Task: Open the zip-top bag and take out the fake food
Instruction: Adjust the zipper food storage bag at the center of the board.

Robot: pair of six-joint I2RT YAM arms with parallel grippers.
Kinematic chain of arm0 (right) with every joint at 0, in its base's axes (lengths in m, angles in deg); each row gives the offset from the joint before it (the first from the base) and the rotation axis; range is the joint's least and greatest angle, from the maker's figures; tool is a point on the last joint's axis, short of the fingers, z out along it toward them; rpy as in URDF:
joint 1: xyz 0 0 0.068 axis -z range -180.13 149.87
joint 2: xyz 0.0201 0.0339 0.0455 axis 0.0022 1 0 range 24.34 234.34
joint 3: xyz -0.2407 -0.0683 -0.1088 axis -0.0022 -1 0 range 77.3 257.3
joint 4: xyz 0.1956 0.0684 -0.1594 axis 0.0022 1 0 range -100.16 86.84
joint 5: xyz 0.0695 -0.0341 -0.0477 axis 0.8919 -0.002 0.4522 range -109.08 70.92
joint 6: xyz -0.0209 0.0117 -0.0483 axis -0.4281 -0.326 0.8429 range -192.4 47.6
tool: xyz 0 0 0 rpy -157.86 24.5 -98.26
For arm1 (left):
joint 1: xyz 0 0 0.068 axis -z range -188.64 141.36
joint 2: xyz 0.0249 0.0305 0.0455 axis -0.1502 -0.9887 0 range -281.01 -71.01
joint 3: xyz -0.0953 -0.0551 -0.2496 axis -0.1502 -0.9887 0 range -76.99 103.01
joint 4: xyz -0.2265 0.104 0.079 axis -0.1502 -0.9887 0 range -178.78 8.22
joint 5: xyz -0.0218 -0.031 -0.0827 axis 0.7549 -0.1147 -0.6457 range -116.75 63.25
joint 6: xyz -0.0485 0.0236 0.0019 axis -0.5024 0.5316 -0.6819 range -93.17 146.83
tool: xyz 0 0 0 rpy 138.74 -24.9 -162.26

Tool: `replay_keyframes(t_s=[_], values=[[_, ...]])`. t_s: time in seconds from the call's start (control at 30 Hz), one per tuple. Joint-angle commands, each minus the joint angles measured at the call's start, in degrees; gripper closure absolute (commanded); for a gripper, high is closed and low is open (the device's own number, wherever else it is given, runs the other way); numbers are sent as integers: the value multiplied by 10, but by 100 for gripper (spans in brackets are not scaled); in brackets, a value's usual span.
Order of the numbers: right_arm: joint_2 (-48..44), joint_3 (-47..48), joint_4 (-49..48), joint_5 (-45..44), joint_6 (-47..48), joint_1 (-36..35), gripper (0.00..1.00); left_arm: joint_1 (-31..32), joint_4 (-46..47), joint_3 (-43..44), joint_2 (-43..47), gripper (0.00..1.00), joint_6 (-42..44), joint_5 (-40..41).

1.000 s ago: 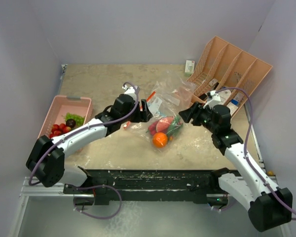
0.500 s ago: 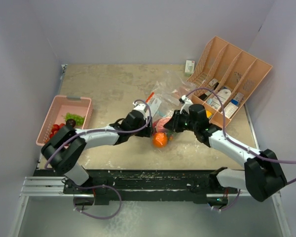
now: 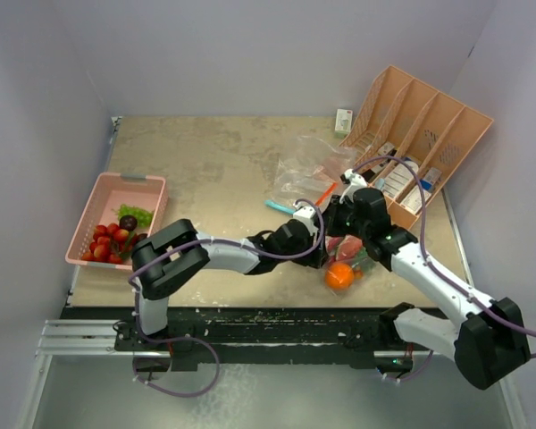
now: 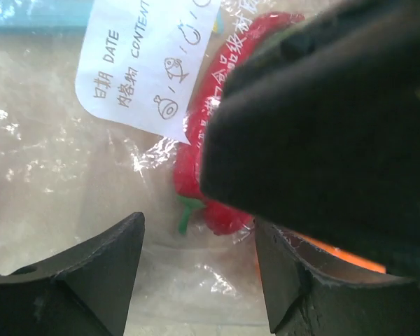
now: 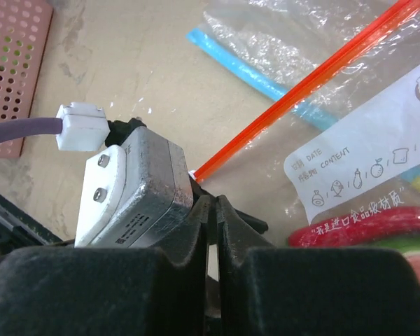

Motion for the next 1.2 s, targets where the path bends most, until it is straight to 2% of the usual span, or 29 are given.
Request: replay_keyframes(t_s=[0.0,0.07,0.17,0.3,0.43,0.57,0.67,0.83,0.9,1.17], values=[[-10,34,6,-29,13,-4,90,1,18,33,28,32,-19,-55],[-15,37,35,-68,18,-4,89,-23,-22,31,54,33,-25,-55],[-31,36,83,-140,10,-4,87,-62,-34,-8,101,33,-37,-60],[-62,-6,102,-195,-41,2,75,-96,-48,-46,156,33,-32,-40],[-86,-70,65,-178,-93,23,61,-107,-60,-46,168,32,-7,-19],[-80,-98,52,-184,-105,36,51,-108,-58,-26,125,32,15,-18],[-62,-116,29,-182,-94,53,43,-108,-19,-32,93,32,26,-36],[7,-130,-27,-129,-74,84,32,-108,9,-66,68,32,27,-25],[50,-123,-49,-113,-69,84,31,-107,46,-98,76,33,28,-25],[184,-49,-125,-76,-29,83,46,-75,139,-188,126,43,7,-30]])
